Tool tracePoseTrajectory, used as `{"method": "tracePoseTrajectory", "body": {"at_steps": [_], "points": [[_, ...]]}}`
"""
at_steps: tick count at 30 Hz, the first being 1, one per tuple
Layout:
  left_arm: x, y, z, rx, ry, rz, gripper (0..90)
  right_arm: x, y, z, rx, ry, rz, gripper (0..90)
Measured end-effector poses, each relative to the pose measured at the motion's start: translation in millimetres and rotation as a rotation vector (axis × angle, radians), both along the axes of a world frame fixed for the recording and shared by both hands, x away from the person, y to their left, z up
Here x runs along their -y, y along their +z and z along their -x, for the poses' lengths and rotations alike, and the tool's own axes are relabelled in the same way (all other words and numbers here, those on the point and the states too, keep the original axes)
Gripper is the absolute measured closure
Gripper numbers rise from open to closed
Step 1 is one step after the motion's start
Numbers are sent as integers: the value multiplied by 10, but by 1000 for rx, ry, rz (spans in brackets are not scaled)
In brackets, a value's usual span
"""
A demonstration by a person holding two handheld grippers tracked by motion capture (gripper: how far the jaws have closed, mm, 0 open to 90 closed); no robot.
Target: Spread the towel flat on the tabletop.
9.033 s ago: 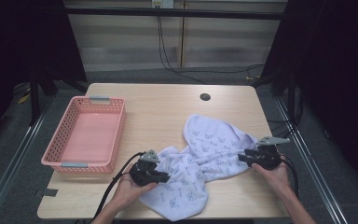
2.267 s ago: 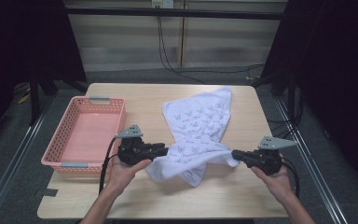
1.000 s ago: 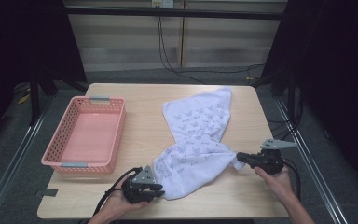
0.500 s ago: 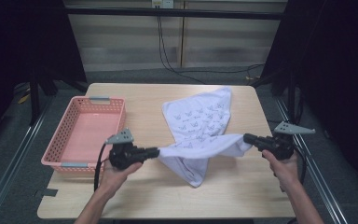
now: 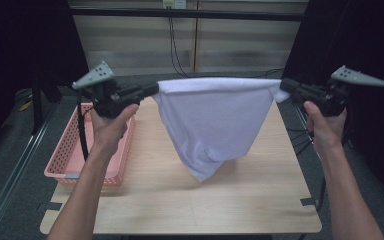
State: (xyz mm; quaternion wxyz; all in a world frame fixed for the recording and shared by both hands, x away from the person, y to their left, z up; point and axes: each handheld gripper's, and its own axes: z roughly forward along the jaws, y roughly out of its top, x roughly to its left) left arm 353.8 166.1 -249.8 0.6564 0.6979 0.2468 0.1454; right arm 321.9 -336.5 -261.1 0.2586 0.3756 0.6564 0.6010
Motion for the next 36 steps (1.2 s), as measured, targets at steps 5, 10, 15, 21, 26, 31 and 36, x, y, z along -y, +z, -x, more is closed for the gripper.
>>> {"method": "tracePoseTrajectory", "body": {"at_steps": [5,10,15,21,26,31,36], "points": [[-98,363,119,70,-5,46,854,-67,490,104,105,14,-16,865],[-137,91,394,16,-62,19,853,-116,458,455,121,60,49,865],[-179,-791,828,-160,-168,11,852,-66,-242,939,0,109,104,865],[-73,-1627,1347,-320,-246,-88,850,-9,-1140,1461,-188,137,119,865],[-26,-1981,1744,-416,-348,-179,834,-39,-1588,1943,-307,178,134,852],[-67,-2082,1696,-453,-344,-182,728,-23,-1655,2058,-314,168,134,668],[34,-2100,1265,-456,-307,-233,732,-56,-1704,1747,-298,155,168,634]]}}
